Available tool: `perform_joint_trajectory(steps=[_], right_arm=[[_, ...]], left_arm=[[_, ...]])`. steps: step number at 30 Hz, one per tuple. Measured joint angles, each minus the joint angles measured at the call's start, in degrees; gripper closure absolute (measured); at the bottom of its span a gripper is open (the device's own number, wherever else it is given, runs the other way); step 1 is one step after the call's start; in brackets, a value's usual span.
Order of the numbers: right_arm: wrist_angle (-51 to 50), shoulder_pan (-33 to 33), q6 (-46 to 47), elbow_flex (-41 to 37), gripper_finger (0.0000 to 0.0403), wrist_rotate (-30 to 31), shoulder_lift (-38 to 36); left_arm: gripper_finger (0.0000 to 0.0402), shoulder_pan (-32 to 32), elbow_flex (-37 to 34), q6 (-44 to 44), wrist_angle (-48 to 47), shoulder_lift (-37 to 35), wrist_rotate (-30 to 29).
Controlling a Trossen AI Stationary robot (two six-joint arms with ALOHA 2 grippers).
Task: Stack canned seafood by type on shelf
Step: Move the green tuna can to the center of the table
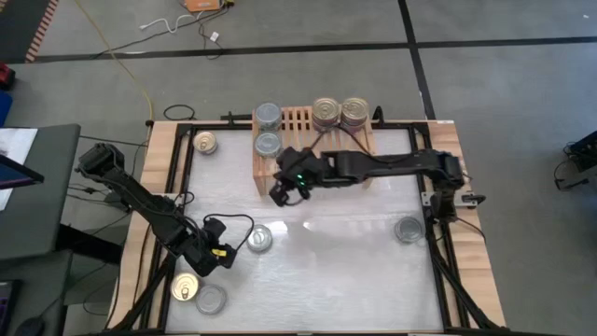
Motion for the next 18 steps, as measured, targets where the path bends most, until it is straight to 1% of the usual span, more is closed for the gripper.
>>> perform_joint_trajectory(steps=[4, 7, 9, 10, 13, 15, 18], right_arm=[[-9.65, 4.29, 1.25, 0.00, 0.0381, 0.51, -4.36], [-20.00, 8.40, 4.23, -0.02, 0.0379, 4.38, -5.66], [-25.24, 11.13, 7.72, -2.10, 0.0382, 5.00, -5.82], [-25.92, 12.53, 9.73, -4.45, 0.0385, 5.01, -6.04], [-22.76, 16.95, 17.01, -13.33, 0.0389, 4.93, -7.19], [-17.23, 19.74, 22.68, -19.76, 0.0389, 4.05, -9.00], [-6.27, 23.62, 30.20, -28.93, 0.0389, 3.11, -12.13]], left_arm=[[0.0190, 0.00, 0.00, -0.10, 0.12, 0.00, 0.00], [0.0190, 0.00, 0.00, -1.72, 0.09, 0.00, -0.02], [0.0190, 0.31, 0.00, -2.10, 0.07, 0.00, -0.01], [0.0190, 0.59, 0.00, -2.04, 0.17, 0.00, 0.00], [0.0190, 1.71, 0.00, -0.89, 1.45, 0.00, -0.02], [0.0190, 2.70, 0.00, 0.28, 2.24, 0.00, -0.23], [0.0190, 4.32, 0.00, 0.40, 2.82, 0.01, -1.24]])
